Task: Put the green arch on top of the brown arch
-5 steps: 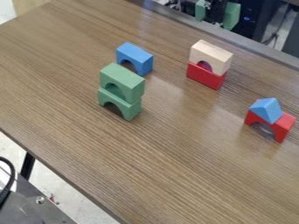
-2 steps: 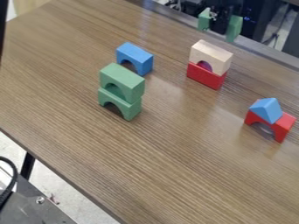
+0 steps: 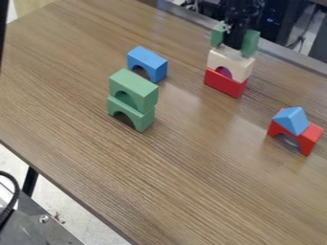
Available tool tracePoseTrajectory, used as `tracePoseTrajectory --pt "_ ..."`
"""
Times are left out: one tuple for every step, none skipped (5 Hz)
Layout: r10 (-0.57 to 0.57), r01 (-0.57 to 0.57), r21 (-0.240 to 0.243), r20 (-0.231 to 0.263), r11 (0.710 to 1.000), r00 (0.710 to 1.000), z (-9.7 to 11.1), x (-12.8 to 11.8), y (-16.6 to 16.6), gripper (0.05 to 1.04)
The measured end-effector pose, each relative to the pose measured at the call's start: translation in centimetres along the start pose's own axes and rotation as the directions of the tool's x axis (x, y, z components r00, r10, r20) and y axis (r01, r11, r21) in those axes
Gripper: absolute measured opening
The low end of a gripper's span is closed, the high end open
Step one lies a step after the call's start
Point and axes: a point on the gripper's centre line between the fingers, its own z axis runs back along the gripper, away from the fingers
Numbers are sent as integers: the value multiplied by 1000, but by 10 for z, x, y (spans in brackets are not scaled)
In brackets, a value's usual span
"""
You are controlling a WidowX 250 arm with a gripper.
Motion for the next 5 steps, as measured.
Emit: tracePoseTrajectory --pt "-13 13 -11 -1 1000 1000 6 -2 1 582" --pt "-33 33 -11 -6 999 999 6 -5 1 582" --pt "-40 40 -11 -5 999 999 6 -7 1 582" --pt "-49 49 -15 5 999 999 6 -7 1 582" --pt "-54 55 -26 16 998 998 7 -6 -1 582"
